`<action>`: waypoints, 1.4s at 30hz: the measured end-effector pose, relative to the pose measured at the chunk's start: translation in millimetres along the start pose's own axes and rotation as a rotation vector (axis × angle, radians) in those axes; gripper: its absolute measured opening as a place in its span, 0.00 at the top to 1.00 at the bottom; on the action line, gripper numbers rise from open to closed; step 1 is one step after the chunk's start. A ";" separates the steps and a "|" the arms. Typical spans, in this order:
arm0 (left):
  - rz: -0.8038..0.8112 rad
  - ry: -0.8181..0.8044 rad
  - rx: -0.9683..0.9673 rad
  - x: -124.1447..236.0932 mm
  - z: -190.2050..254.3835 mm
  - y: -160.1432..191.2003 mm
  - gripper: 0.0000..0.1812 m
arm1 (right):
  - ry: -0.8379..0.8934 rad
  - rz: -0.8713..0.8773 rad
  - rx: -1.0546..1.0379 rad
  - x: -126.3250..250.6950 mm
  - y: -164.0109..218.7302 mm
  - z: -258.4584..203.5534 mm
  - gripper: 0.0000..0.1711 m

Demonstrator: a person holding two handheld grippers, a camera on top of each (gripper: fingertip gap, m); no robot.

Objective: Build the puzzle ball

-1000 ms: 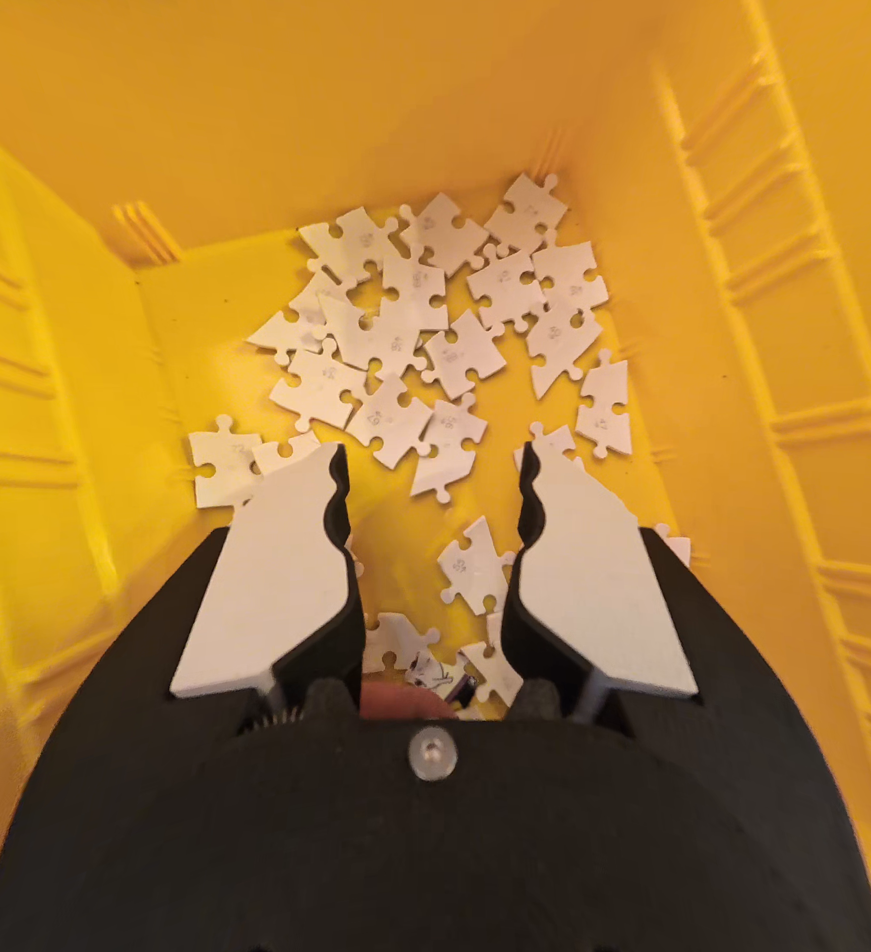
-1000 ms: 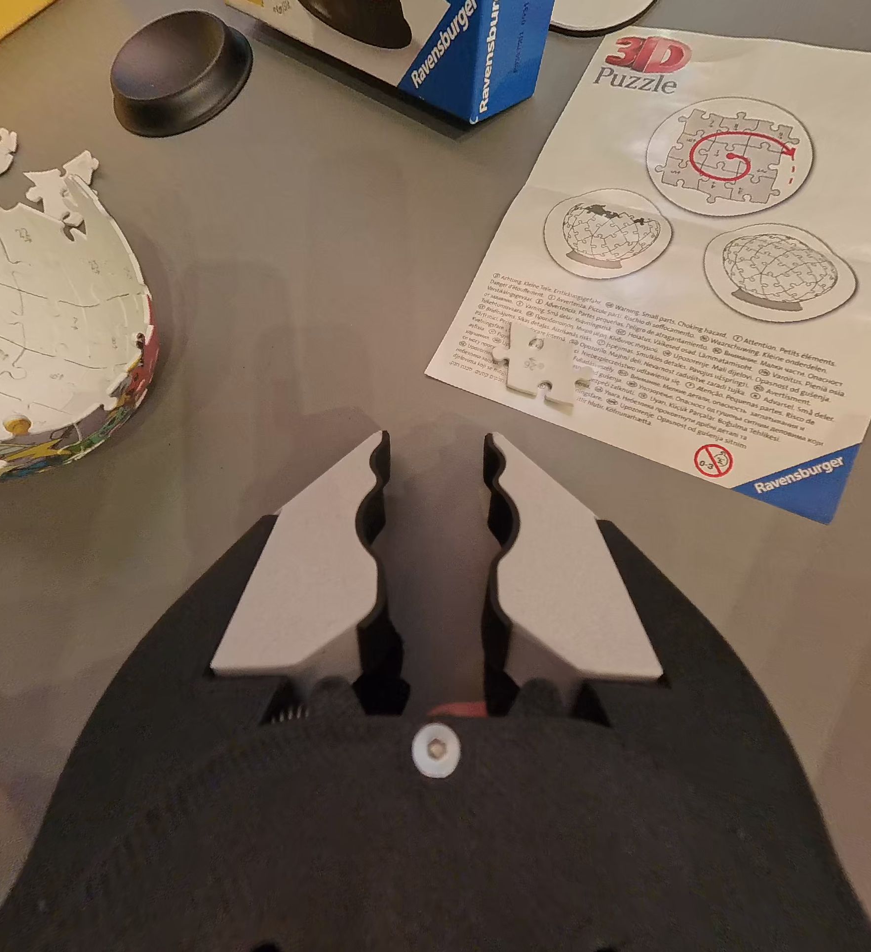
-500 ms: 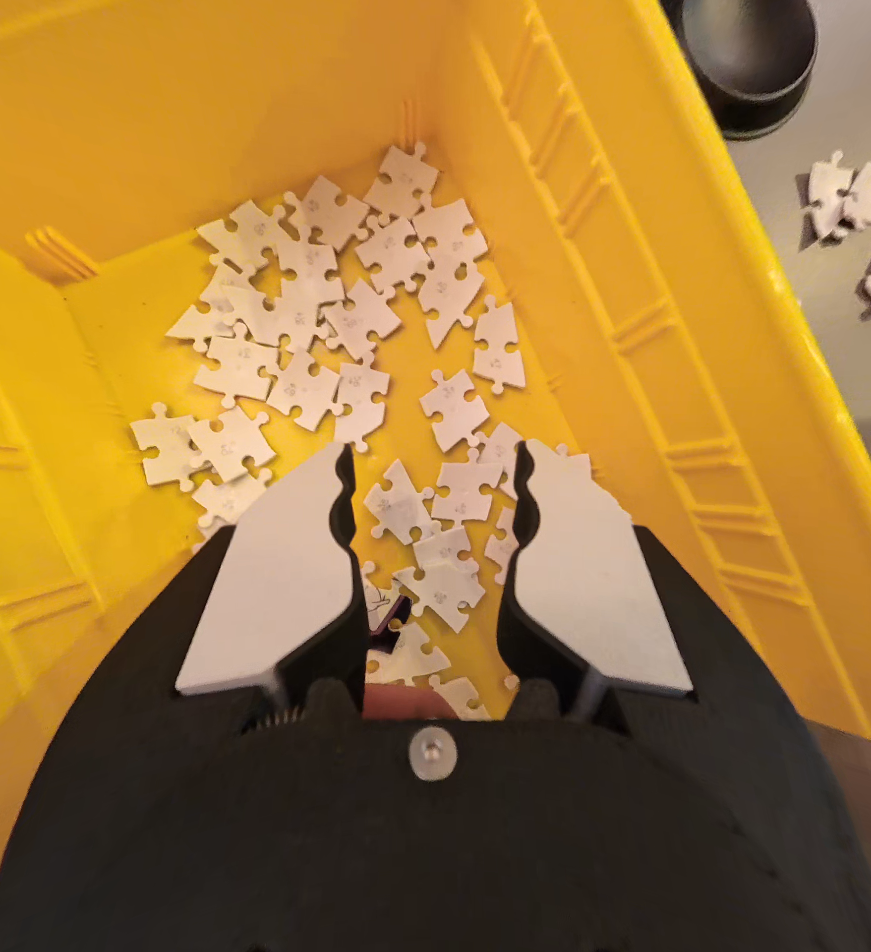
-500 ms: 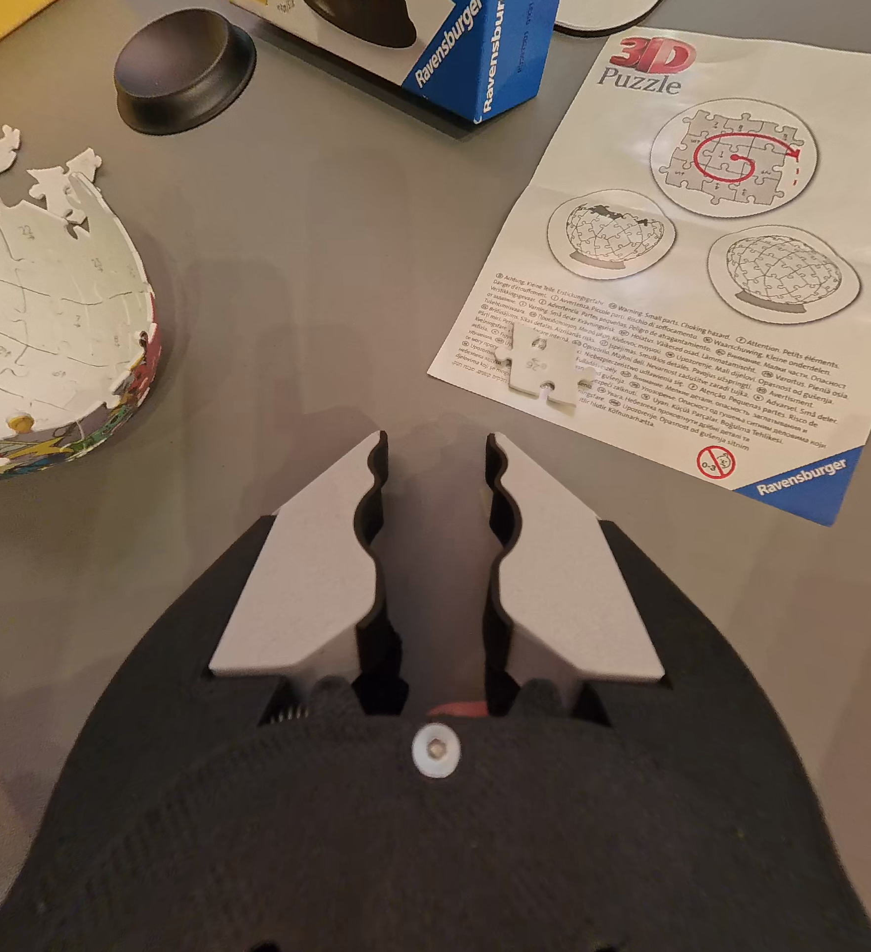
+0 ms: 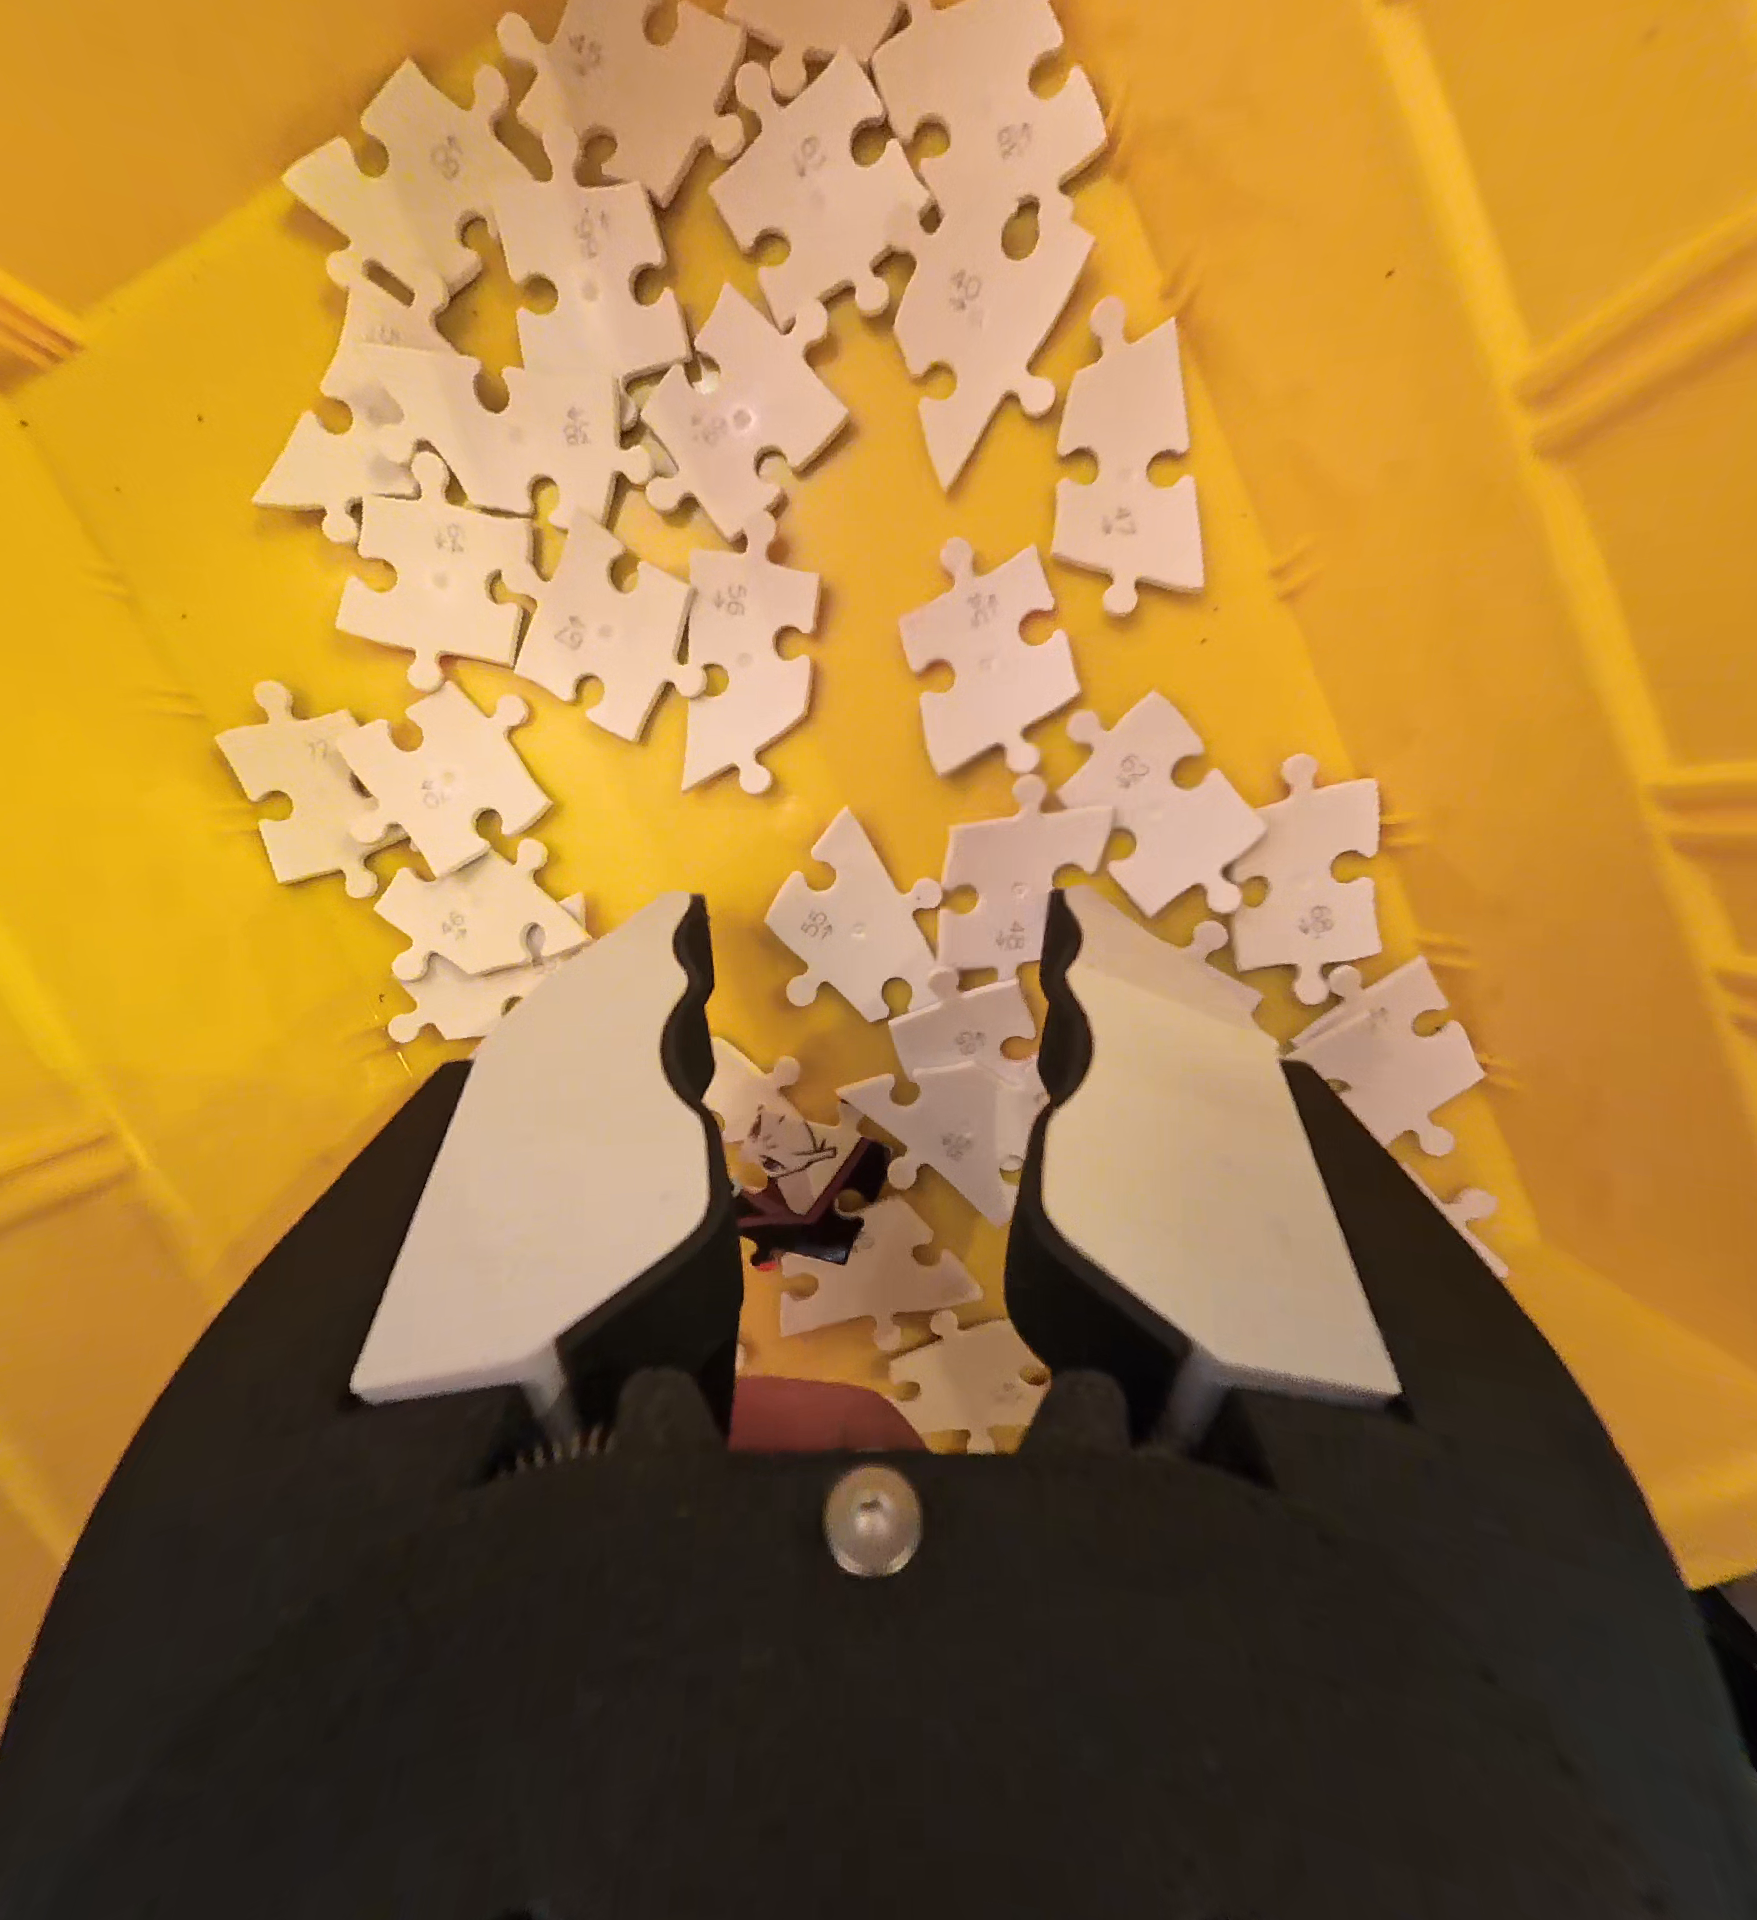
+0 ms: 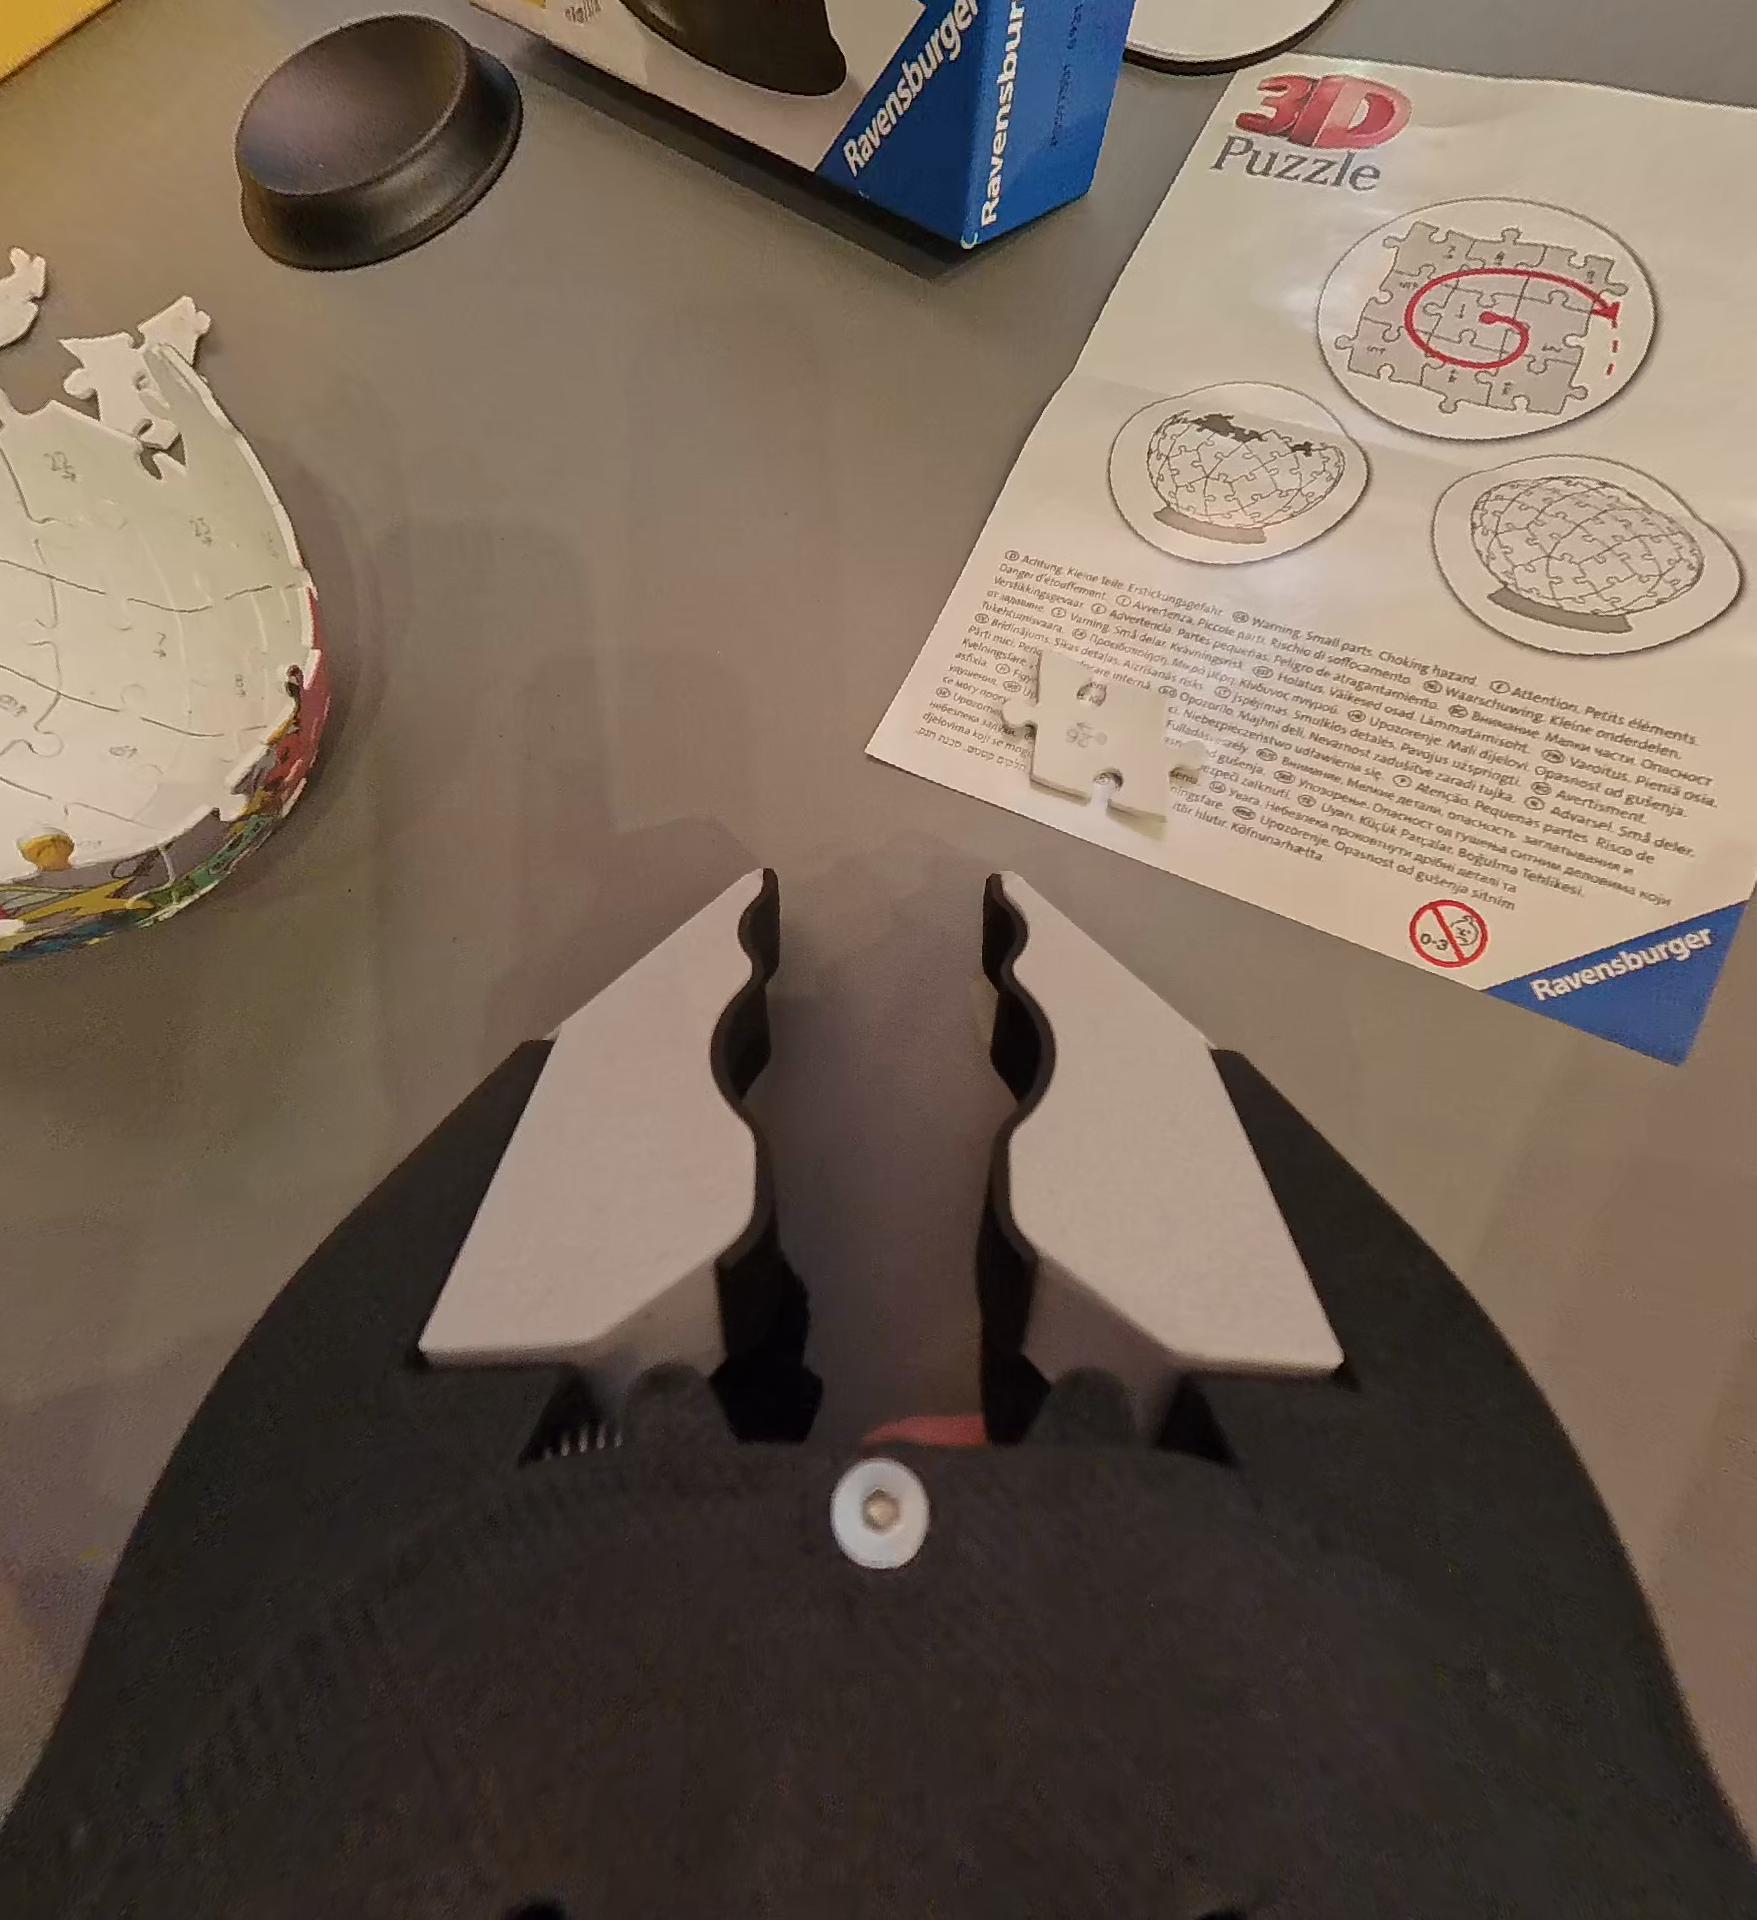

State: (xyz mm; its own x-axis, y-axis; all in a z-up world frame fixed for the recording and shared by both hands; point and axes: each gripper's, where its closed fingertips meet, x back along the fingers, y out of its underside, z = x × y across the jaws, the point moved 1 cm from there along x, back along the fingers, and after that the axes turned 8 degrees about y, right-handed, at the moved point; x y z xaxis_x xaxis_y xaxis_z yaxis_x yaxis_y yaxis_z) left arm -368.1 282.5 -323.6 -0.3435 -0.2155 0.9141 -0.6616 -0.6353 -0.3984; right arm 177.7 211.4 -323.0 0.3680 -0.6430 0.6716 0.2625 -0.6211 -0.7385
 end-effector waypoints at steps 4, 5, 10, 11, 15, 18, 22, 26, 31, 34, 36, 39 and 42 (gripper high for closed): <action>0.003 -0.016 0.024 0.0 -5.9 -0.5 0.66 | -0.001 0.000 -0.003 -0.1 -0.1 0.3 0.78; 0.004 -0.023 0.030 0.2 -7.5 -0.5 0.66 | -0.001 0.000 -0.003 -0.1 -0.1 0.4 0.78; 0.011 -0.094 0.031 2.5 -18.6 -2.5 0.66 | -0.001 -0.001 -0.001 -0.2 -0.1 0.4 0.78; 0.011 -0.106 0.026 3.1 -20.1 -2.6 0.66 | -0.002 -0.001 -0.002 -0.2 -0.1 0.4 0.78; 0.015 -0.108 0.024 5.6 -20.3 -1.8 0.66 | -0.001 -0.001 0.000 -0.2 0.0 0.2 0.78; 0.023 -0.111 0.017 11.0 -19.8 -2.7 0.66 | -0.002 -0.002 0.000 -0.2 0.0 0.1 0.78; 0.020 -0.102 0.008 15.9 -17.0 -1.6 0.66 | -0.004 -0.002 -0.002 -0.1 0.0 0.1 0.78; -0.013 -0.085 -0.018 14.2 -12.0 4.7 0.67 | -0.006 -0.002 -0.001 -0.1 0.0 -0.2 0.77; -0.007 -0.081 -0.013 14.6 -11.8 4.4 0.67 | -0.007 -0.003 -0.002 0.0 0.1 -0.4 0.77; -0.013 -0.075 -0.015 14.4 -11.0 6.0 0.67 | -0.007 -0.003 -0.002 -0.1 0.0 -0.4 0.77; -0.019 -0.073 -0.016 14.1 -10.9 7.6 0.67 | -0.008 -0.003 -0.003 -0.1 0.0 -0.4 0.77; -0.022 -0.072 -0.014 13.0 -11.1 8.8 0.67 | -0.008 -0.004 -0.004 -0.1 0.0 -0.4 0.77; -0.026 -0.073 -0.012 12.5 -12.1 10.1 0.67 | -0.008 -0.004 -0.005 -0.1 0.0 -0.4 0.77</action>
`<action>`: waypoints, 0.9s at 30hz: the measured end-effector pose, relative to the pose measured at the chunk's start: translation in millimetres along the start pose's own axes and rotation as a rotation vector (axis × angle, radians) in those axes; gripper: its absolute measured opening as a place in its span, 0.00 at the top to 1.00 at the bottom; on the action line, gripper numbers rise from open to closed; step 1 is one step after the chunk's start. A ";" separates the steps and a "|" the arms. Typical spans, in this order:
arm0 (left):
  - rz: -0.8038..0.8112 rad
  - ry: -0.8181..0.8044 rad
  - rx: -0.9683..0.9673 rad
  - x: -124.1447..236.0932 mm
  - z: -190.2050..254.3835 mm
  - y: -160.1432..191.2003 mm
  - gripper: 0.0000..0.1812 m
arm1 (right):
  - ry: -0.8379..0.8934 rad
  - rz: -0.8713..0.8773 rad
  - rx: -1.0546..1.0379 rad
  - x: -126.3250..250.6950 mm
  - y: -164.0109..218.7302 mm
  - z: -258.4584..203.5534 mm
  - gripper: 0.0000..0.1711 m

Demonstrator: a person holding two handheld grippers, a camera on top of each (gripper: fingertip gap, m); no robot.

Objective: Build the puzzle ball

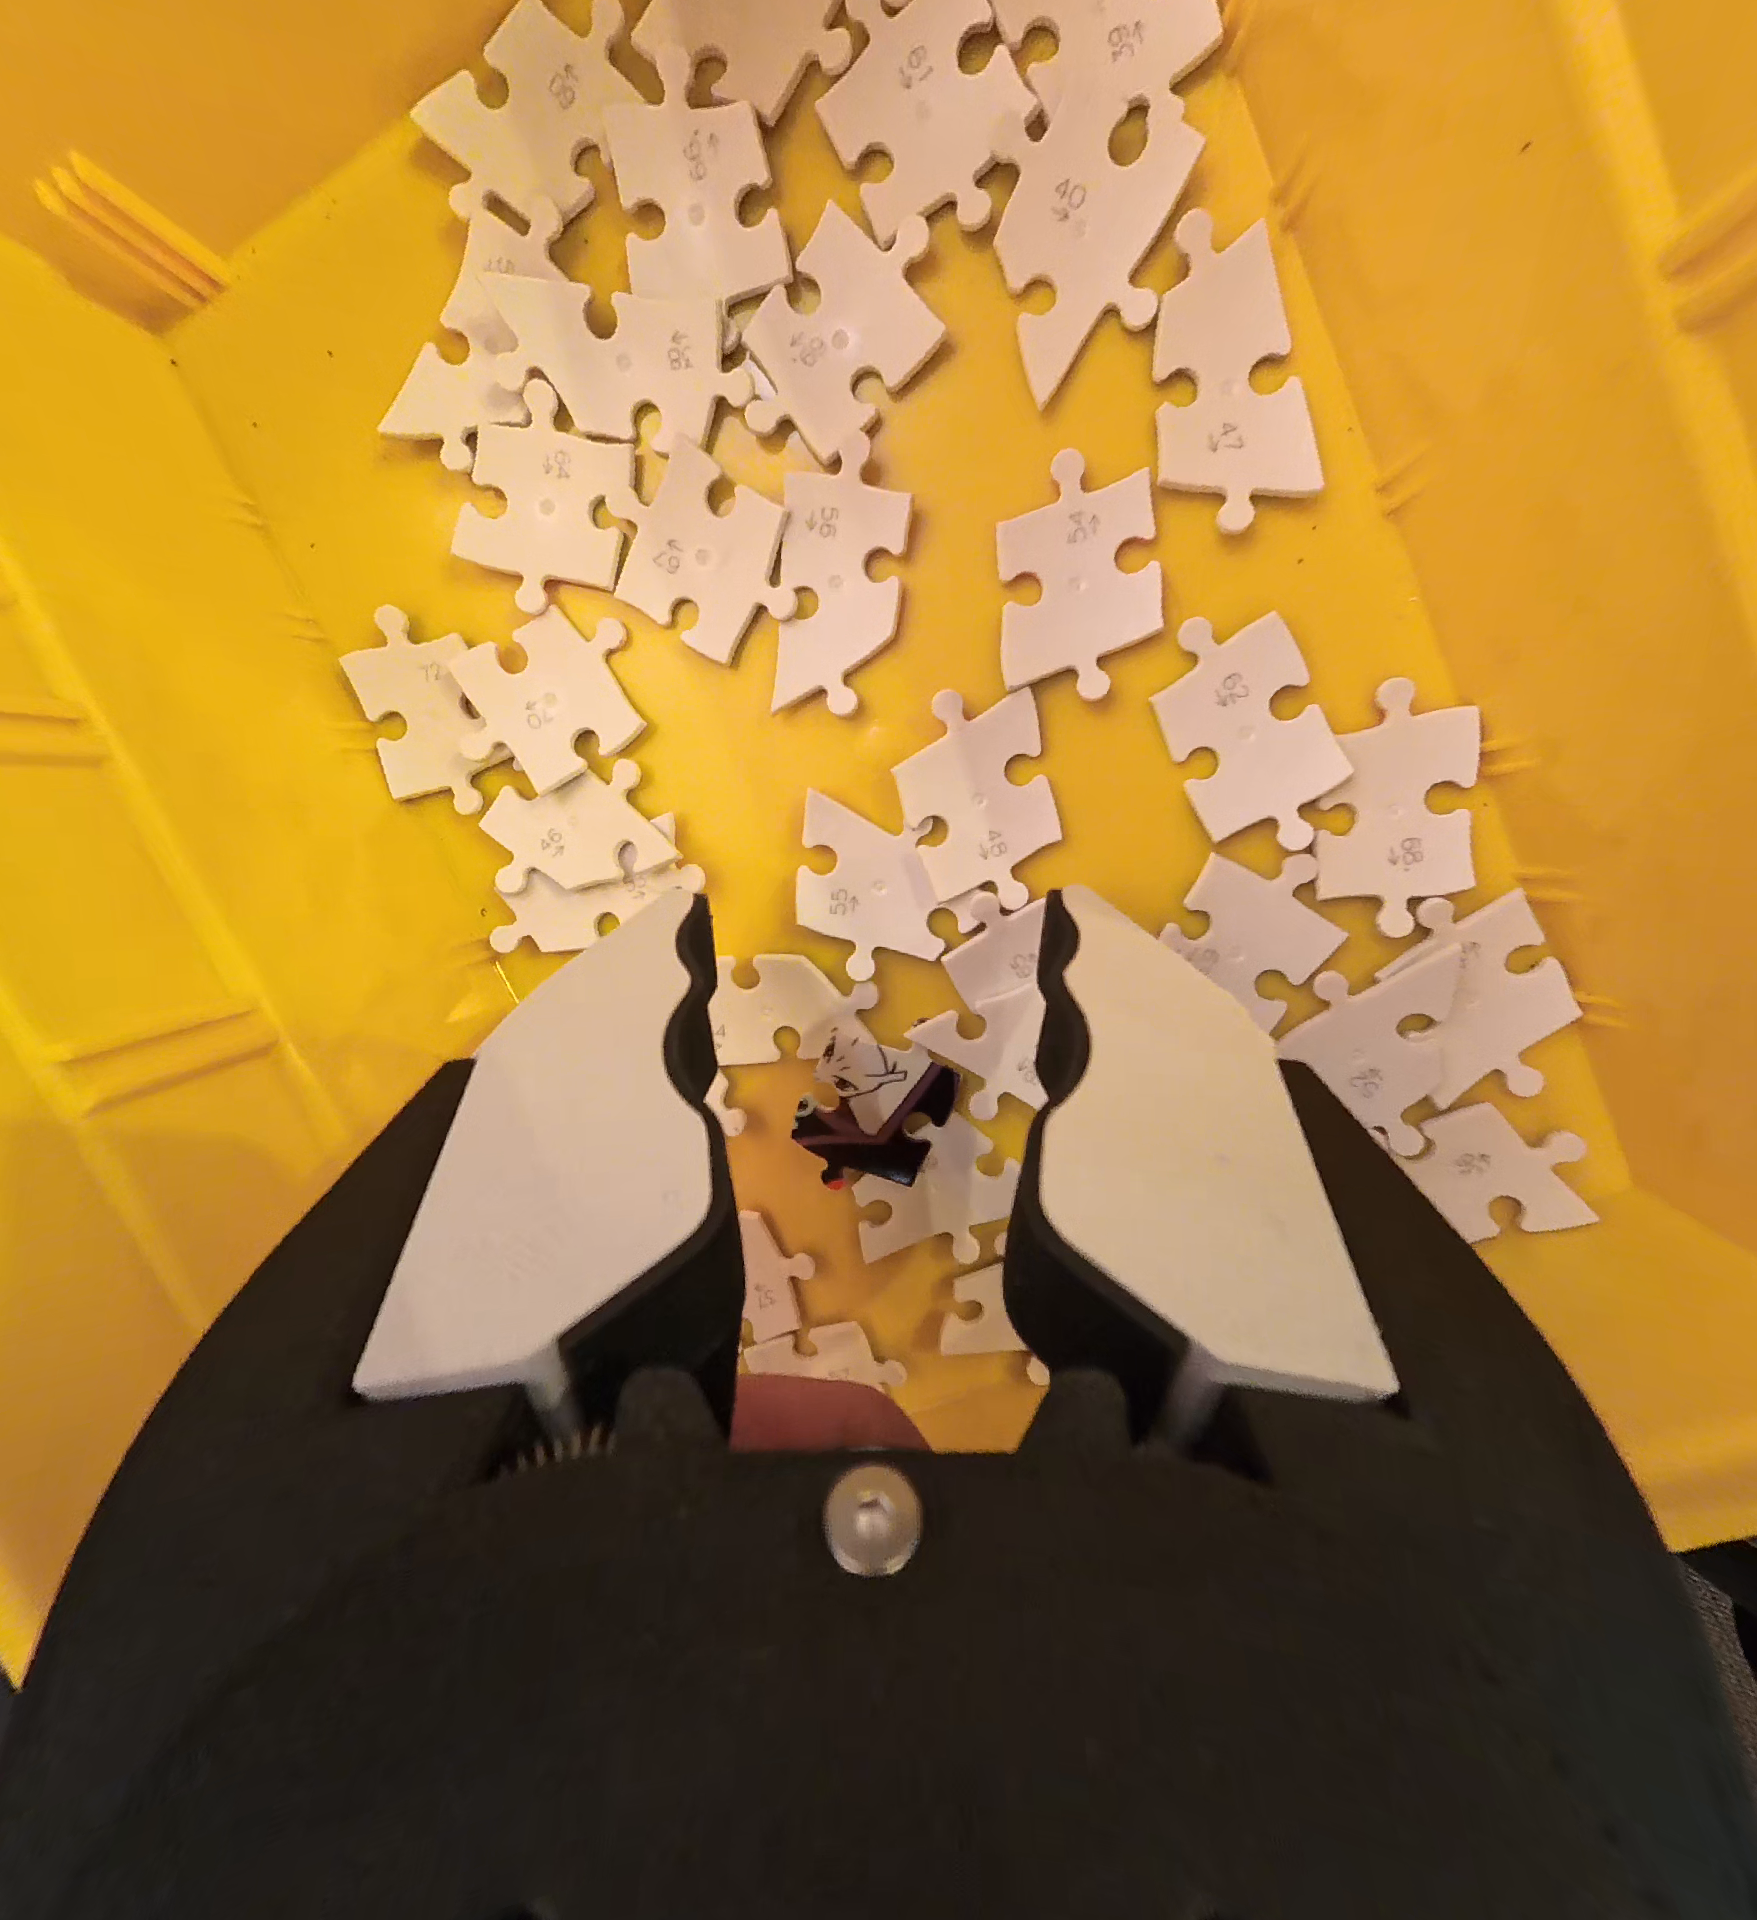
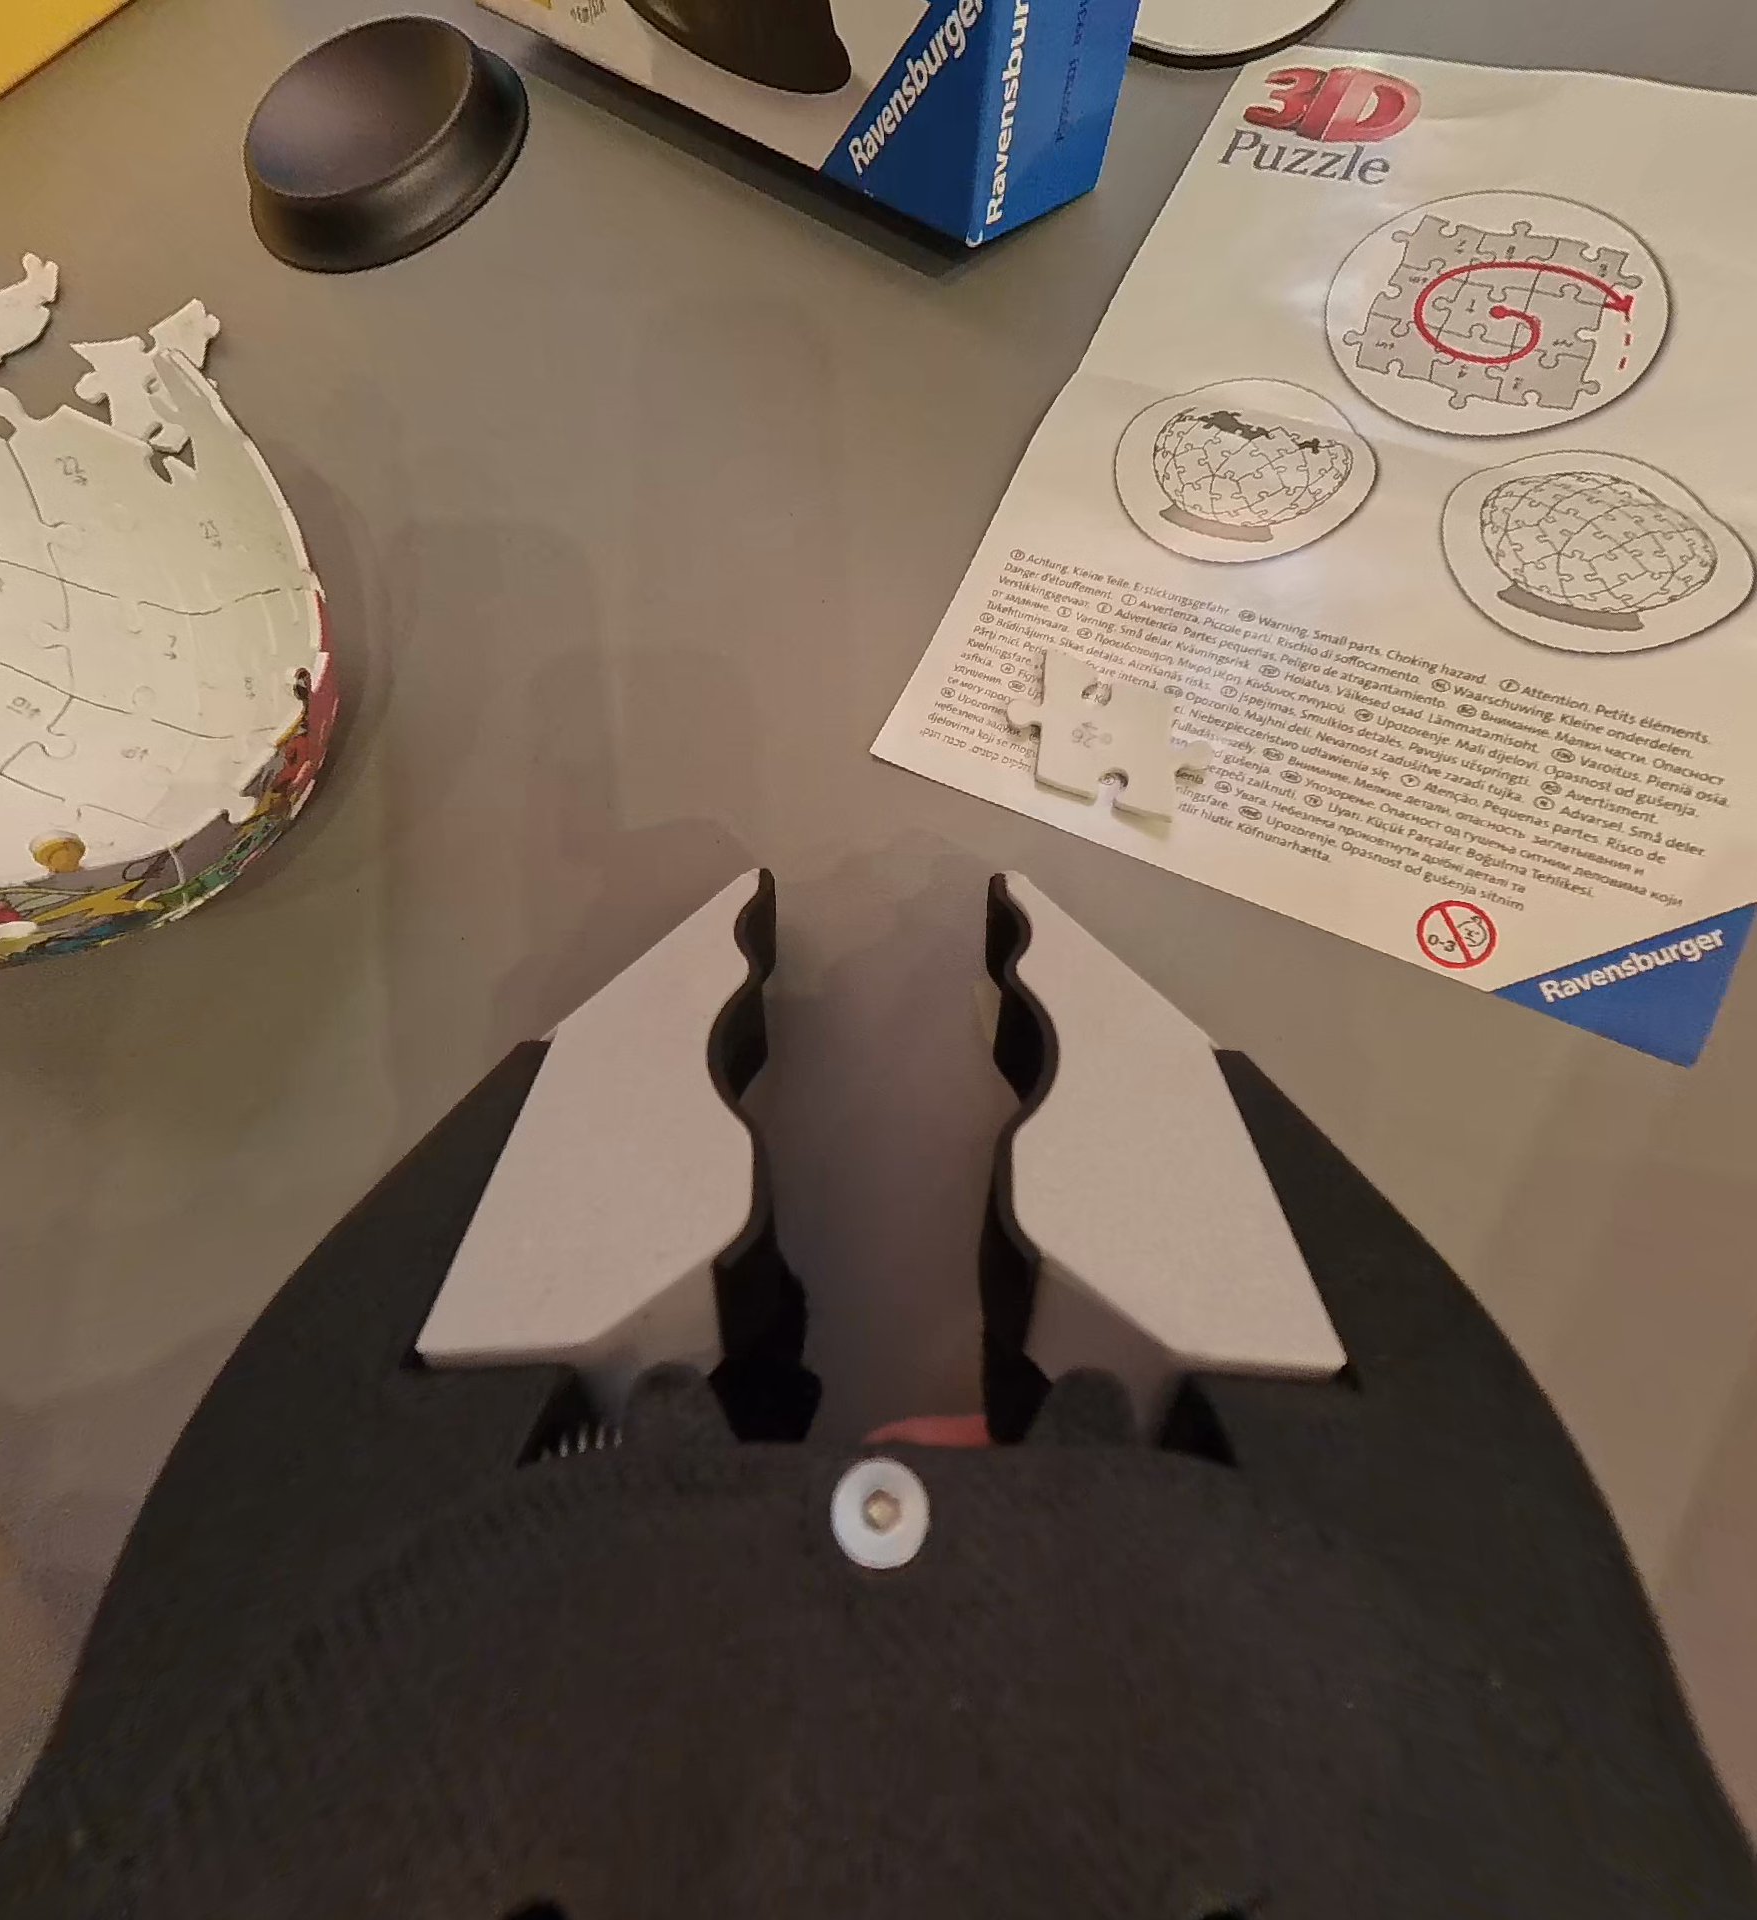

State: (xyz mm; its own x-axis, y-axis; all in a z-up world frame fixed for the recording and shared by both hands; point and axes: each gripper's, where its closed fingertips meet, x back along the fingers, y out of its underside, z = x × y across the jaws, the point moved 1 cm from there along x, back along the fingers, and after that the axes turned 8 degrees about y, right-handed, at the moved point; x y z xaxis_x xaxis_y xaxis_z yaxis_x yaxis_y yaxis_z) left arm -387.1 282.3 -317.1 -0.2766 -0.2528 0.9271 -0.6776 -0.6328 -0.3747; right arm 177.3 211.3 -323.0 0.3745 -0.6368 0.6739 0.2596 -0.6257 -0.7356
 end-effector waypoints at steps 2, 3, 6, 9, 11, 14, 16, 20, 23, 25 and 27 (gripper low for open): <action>-0.001 0.003 -0.002 0.1 0.4 0.7 0.67 | 0.000 0.000 -0.001 0.0 0.0 -0.1 0.77; -0.003 0.002 -0.001 0.1 0.2 1.2 0.67 | -0.001 -0.001 -0.001 0.1 -0.1 0.0 0.77; -0.003 0.000 0.000 0.2 -0.4 1.5 0.67 | -0.001 -0.001 -0.002 0.1 -0.1 -0.2 0.77; -0.011 -0.001 -0.003 -0.4 -0.2 2.8 0.67 | -0.003 -0.001 -0.003 0.1 0.0 -0.3 0.77; -0.017 -0.001 -0.003 -0.8 -0.2 3.9 0.68 | -0.003 -0.001 -0.003 0.1 0.0 -0.4 0.77; -0.019 -0.005 -0.003 0.1 -0.7 4.5 0.68 | -0.005 -0.002 -0.003 0.2 0.0 -0.6 0.76; -0.019 -0.011 -0.001 1.5 -2.0 4.8 0.68 | -0.006 -0.002 -0.003 0.2 -0.1 -0.7 0.76; -0.019 -0.027 0.004 7.3 -7.0 8.3 0.68 | -0.010 -0.001 -0.006 0.5 0.0 -0.9 0.76; -0.014 -0.048 0.004 15.0 -11.3 10.8 0.68 | -0.011 -0.001 -0.007 0.7 0.2 -1.0 0.76; -0.024 -0.089 0.009 21.1 -16.4 12.5 0.68 | -0.012 -0.001 -0.009 0.7 0.0 -0.8 0.76; -0.029 -0.108 -0.014 26.0 -16.8 11.7 0.71 | -0.011 -0.001 -0.013 0.6 0.0 -0.3 0.77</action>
